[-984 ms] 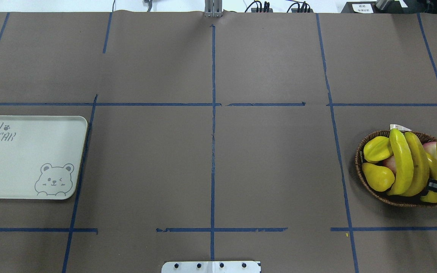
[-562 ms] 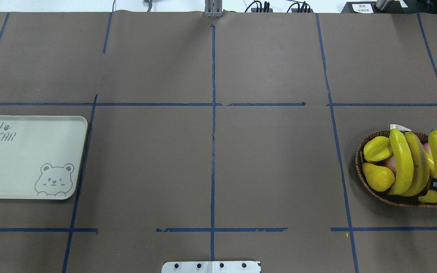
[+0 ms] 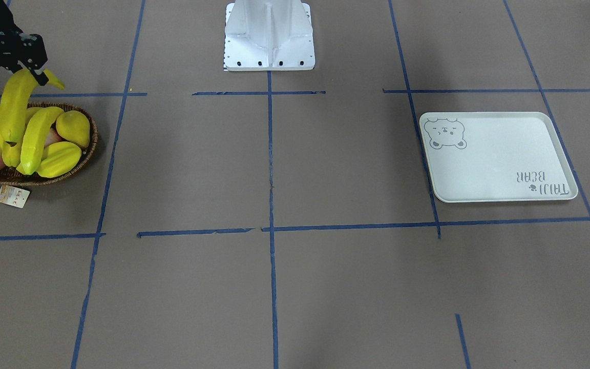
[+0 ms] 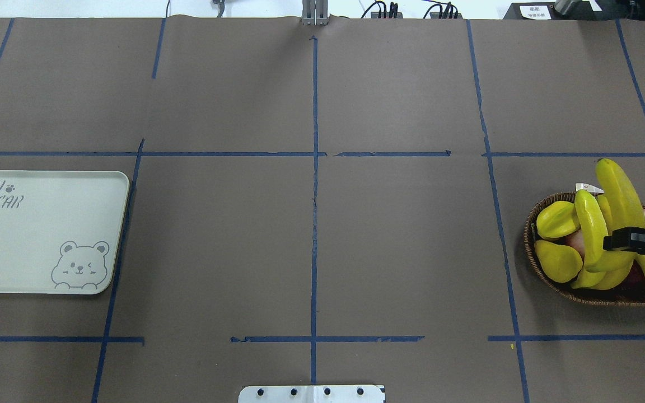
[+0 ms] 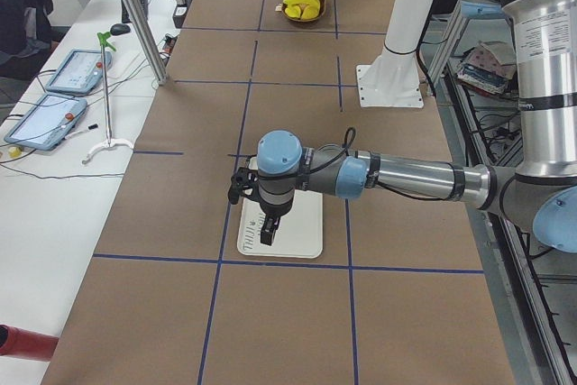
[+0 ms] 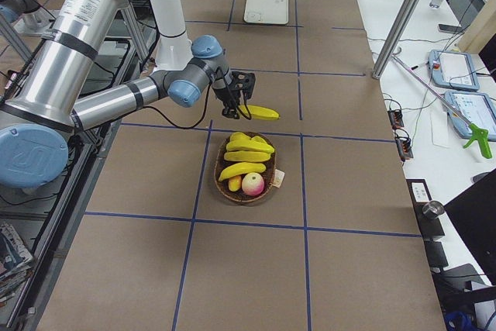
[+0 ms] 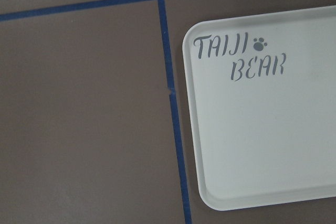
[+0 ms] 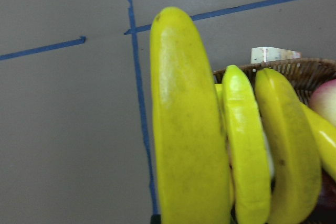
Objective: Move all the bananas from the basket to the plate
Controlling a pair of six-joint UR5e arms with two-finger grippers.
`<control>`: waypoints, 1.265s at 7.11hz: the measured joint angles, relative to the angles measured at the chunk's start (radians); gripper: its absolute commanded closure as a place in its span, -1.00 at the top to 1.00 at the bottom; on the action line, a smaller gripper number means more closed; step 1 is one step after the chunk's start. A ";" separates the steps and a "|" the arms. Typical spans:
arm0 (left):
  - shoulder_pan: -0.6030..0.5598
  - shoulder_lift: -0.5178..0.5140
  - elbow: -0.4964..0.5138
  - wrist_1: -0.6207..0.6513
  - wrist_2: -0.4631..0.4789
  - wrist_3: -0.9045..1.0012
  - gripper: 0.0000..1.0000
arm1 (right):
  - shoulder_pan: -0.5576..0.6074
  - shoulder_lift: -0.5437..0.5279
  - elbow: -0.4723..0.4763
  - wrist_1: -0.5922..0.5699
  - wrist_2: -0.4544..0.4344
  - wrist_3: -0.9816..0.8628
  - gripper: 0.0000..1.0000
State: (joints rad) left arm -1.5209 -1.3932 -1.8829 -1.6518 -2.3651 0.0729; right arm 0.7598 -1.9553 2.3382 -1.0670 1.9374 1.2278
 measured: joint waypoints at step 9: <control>0.312 -0.326 0.038 -0.359 -0.195 -0.902 0.99 | -0.118 0.655 -0.316 0.001 0.092 0.092 -0.90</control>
State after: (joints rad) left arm -1.2086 -1.7196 -1.8446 -2.0111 -2.5605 -0.8290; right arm 0.6416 -1.2998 2.0226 -1.0657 2.0295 1.3200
